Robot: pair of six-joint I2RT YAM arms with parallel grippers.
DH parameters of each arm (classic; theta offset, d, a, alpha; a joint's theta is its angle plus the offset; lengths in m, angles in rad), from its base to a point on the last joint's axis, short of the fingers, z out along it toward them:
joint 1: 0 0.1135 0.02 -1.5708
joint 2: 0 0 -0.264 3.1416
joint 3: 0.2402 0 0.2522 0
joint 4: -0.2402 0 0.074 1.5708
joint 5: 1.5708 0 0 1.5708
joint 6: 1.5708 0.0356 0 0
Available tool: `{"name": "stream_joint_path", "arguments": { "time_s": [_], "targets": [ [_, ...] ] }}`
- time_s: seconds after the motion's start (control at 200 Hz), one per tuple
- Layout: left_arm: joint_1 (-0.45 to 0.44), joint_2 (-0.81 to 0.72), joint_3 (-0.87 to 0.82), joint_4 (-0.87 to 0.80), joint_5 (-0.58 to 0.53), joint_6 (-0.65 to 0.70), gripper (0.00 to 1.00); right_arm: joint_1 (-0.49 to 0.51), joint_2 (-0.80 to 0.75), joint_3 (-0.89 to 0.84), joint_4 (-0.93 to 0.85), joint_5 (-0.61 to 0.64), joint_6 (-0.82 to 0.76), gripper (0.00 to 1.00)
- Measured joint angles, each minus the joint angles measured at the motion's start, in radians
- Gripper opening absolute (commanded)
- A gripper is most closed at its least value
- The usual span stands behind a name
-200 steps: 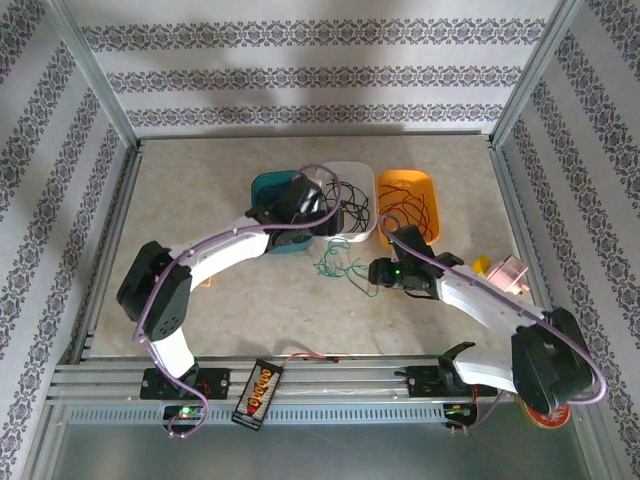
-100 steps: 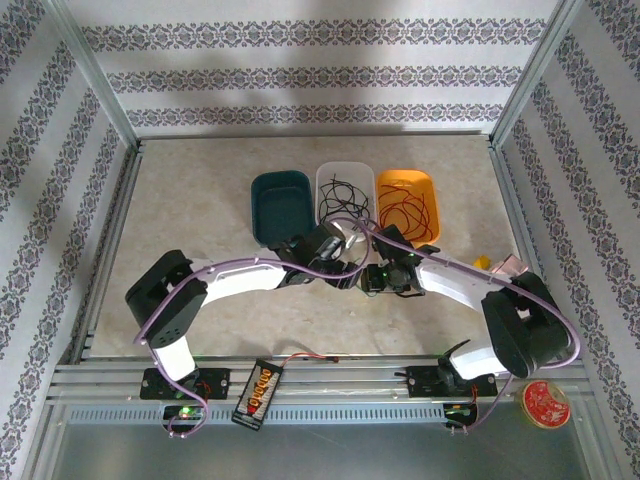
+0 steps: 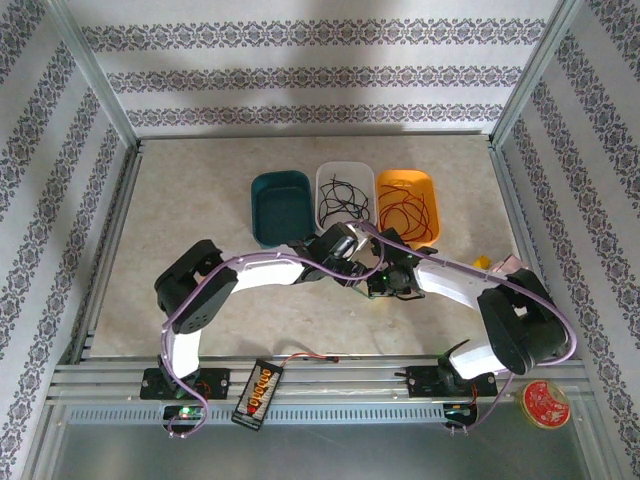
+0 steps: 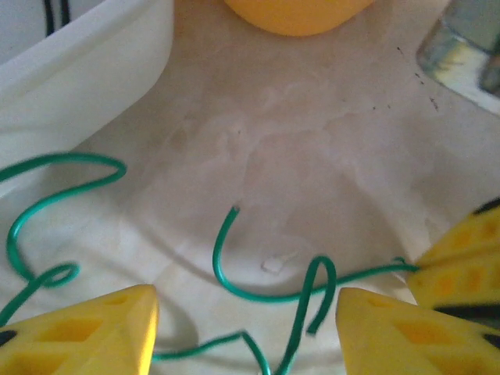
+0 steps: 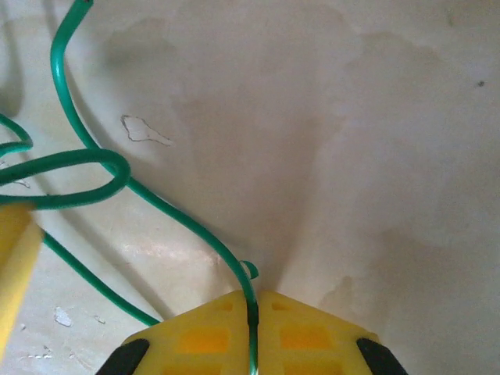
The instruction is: Untangle the cables
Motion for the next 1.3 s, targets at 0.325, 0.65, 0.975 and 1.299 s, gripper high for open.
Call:
{"name": "stream_joint_path", "arguments": {
  "time_s": [0.325,0.65,0.975,1.299],
  "targets": [
    [0.002,0.058,0.042,0.013,0.036,0.012,0.08,-0.087,-0.084,-0.029,0.000,-0.012,0.012,0.04],
    [0.013,0.007,-0.065,0.091,0.072,-0.052,0.01,-0.196,-0.191,-0.082,0.013,-0.006,0.111,0.03],
    [0.017,-0.034,-0.163,0.150,0.061,-0.105,0.00,-0.304,-0.460,-0.180,0.037,0.053,0.251,0.01],
    [0.042,-0.050,-0.206,0.186,0.044,-0.123,0.00,-0.367,-0.628,-0.222,0.000,0.161,0.296,0.00]
  ]
}}
